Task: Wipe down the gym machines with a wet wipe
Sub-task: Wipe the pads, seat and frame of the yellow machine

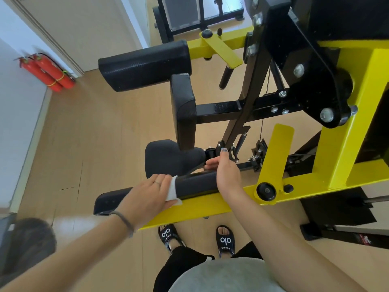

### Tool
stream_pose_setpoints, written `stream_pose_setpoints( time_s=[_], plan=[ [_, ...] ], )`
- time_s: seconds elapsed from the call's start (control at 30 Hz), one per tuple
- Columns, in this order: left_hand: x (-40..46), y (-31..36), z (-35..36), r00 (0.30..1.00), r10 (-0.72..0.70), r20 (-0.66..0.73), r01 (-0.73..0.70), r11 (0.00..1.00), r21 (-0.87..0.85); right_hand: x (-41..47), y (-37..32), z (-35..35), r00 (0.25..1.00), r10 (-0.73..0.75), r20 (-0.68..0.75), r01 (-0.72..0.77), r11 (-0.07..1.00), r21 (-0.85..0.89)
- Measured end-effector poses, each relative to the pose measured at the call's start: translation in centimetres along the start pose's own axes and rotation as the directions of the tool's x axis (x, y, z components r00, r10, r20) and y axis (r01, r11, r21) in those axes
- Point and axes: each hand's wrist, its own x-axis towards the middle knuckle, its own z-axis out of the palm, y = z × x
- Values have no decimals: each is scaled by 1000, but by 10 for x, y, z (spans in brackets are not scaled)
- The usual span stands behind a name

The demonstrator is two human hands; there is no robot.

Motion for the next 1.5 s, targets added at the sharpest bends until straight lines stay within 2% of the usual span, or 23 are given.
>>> stream_pose_setpoints(
  time_s=[0.17, 0.27, 0.33, 0.43, 0.53, 0.6, 0.67, 0.73, 0.87, 0.9, 1.03, 1.17, 1.27, 1.4, 1.5],
  plan=[
    [70, 67, -18, 998, 58, -10, -59, 991, -119, 5, -3, -1, 998, 62, 20, -62, 998, 13],
    [83, 84, -20, 995, 75, -64, -81, 991, -106, 6, -3, -4, 990, 118, 73, -121, 992, 41],
    [69, 72, -18, 995, 60, -83, -71, 989, -127, 6, -2, -4, 993, 96, 73, -97, 995, 13],
    [24, 26, -1, 999, -28, 35, 34, 983, -183, 1, -2, -4, 998, 39, 41, -39, 999, -5],
    [-29, -26, 12, 996, -74, 58, 80, 993, -92, -8, -9, -3, 1000, -18, 1, 18, 998, -64],
    [-44, -41, 15, 992, -99, 77, 105, 992, -75, -18, -13, -1, 988, -146, -46, 135, 972, -193],
    [-39, -36, 14, 993, -93, 72, 99, 991, -91, -28, -17, 7, 908, -413, -73, 337, 822, -459],
    [-21, -19, 6, 994, -90, 61, 97, 986, -137, -36, -19, 24, 814, -580, -22, 438, 640, -631],
    [12, 16, -8, 996, -39, 77, 50, 986, -156, -46, -17, 59, 785, -602, 144, 346, 234, -908],
    [12, 14, -7, 997, -30, 68, 40, 986, -163, -47, -14, 62, 782, -606, 145, 313, 181, -932],
    [-41, -45, 33, 996, -80, 38, 86, 974, -209, -47, -7, 65, 774, -630, 65, 272, 238, -932],
    [-90, -99, 62, 995, -99, -28, 93, 983, -160, -47, -7, 73, 769, -638, -44, 143, 238, -961],
    [-75, -86, 54, 997, -65, -47, 54, 978, -199, -60, -3, 102, 739, -658, -144, 109, 328, -939],
    [-44, -55, 33, 1000, 5, -12, -8, 956, -292, -72, 8, 130, 718, -681, -145, 87, 294, -952],
    [-56, -73, 43, 998, -3, -68, -19, 945, -326, -70, 8, 130, 723, -667, -180, 49, 309, -950]
  ],
)
